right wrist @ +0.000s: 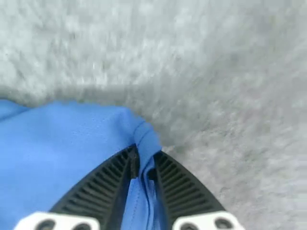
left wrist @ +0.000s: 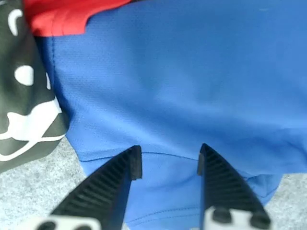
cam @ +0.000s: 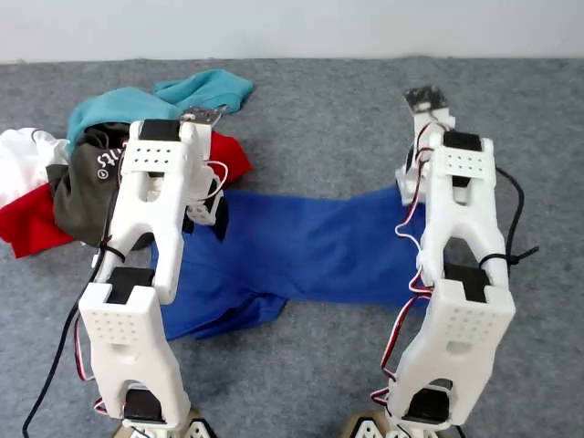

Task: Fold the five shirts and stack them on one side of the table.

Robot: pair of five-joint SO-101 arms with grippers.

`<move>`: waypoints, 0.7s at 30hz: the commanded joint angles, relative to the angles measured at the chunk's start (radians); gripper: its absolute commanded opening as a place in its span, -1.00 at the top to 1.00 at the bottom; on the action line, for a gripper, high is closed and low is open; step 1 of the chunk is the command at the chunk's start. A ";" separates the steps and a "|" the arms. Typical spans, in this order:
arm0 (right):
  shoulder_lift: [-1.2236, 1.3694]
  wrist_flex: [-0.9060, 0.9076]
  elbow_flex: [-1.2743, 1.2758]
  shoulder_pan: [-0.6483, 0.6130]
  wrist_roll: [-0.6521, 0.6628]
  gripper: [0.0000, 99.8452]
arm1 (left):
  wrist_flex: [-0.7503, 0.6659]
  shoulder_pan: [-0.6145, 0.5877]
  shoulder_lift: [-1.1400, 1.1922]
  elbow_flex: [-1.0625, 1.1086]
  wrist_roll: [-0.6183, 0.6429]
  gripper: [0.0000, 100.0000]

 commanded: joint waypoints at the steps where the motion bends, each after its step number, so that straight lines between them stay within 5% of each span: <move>1: -0.071 -0.030 -0.084 -0.002 -0.008 0.98 | 0.023 0.006 -0.060 0.016 -0.012 0.60; 16: 0.229 -0.556 -0.089 0.090 -0.003 0.96 | 0.023 0.006 -0.060 0.019 -0.014 0.60; 21: 0.275 -0.486 -0.150 0.085 0.040 0.56 | 0.023 0.006 -0.060 0.019 -0.014 0.60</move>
